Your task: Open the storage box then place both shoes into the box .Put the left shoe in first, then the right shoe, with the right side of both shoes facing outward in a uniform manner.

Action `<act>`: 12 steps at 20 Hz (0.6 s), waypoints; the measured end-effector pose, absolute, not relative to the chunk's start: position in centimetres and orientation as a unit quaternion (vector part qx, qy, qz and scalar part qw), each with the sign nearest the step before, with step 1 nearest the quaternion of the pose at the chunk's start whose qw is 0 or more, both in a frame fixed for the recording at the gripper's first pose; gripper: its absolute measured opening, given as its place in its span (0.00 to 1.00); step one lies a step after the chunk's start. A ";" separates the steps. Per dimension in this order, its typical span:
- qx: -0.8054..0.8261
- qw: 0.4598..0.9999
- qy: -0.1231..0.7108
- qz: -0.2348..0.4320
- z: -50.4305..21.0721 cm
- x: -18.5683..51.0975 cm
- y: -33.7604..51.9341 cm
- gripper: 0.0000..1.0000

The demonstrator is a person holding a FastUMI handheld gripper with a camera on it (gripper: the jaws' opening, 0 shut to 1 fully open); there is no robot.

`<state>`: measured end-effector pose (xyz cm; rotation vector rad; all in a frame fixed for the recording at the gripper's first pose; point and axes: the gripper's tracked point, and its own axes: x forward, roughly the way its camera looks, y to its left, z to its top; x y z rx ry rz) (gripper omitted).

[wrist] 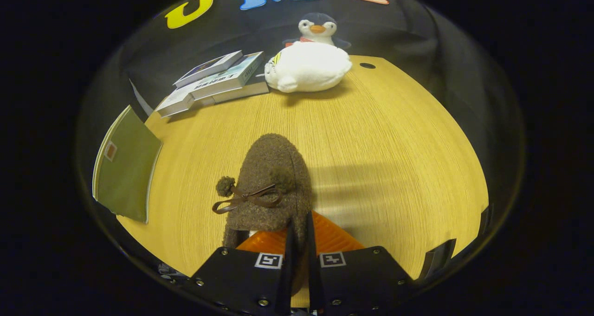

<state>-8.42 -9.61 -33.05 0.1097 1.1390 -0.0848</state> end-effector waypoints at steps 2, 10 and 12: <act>0.077 0.827 0.555 -0.052 -33.2 -8.4 -9.2 0.00; 0.174 0.822 0.540 -0.052 -28.5 -5.7 -5.0 0.00; 0.186 0.825 0.532 -0.038 -26.9 -4.5 -3.0 0.00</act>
